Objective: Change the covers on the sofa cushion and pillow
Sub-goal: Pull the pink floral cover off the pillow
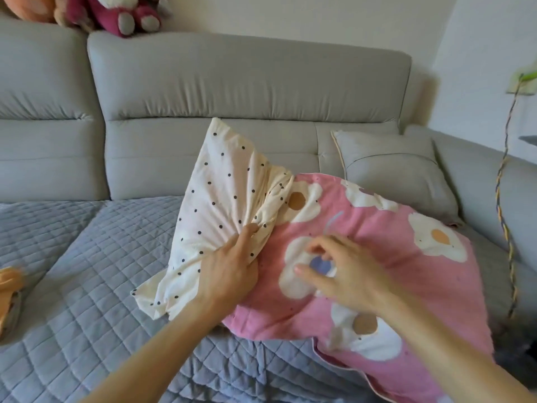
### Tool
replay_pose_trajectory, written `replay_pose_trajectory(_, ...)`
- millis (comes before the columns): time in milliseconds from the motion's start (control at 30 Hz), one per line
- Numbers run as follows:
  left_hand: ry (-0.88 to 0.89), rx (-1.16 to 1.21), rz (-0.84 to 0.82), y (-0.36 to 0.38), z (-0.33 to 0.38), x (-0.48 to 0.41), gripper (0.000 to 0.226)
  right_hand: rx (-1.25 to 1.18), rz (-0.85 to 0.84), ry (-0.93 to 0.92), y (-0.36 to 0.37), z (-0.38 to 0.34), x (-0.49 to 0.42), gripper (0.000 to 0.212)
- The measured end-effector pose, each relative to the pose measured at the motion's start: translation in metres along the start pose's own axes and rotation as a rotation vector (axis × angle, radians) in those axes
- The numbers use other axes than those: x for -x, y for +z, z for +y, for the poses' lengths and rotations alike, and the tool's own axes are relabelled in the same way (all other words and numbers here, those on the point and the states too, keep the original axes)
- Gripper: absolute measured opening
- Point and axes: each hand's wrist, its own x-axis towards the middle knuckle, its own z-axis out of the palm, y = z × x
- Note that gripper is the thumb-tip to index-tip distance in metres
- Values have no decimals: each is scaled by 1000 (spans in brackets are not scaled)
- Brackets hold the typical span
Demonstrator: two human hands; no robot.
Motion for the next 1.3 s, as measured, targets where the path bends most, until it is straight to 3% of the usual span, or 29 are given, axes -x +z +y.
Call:
replay_pose_trajectory(67,-24,56,-32,-11,1,10,59,47,354,-10,-22,10,-37,67)
replay_pose_trajectory(100,-26,71,-39,-15,1,16,60,86,421,25,-30,11,-53,79)
replay_pose_trajectory(167,-10,87,-52,-21,2,27,62,140,333,154,-42,13,-83,102)
replay_pose_trajectory(267,-19,100,-109,-33,4,34,58,202,95,235,-32,15,-104,109)
replay_pose_trajectory(333,-23,72,-109,-43,5,28,50,241,159,240,-16,14,-99,101)
replay_pose_trajectory(433,26,-1,30,-60,14,-3,36,276,478,115,6,12,-82,77)
replay_pose_trajectory(567,56,-44,125,-82,44,-69,46,249,710,-15,15,10,-55,62)
replay_pose_trajectory(733,4,-349,-252,-82,84,-115,55,311,840,-2,23,6,-26,43)
replay_pose_trajectory(833,69,-496,-258,-76,97,-121,39,363,898,-27,21,9,-19,34)
replay_pose_trajectory(933,126,-556,-137,-80,91,-136,26,332,867,-28,14,5,-18,34)
replay_pose_trajectory(1133,235,-587,174,-99,18,-156,22,264,827,-21,3,2,-26,42)
replay_pose_trajectory(1300,173,-630,201,-90,-10,-154,18,265,810,-15,4,-1,-35,43)
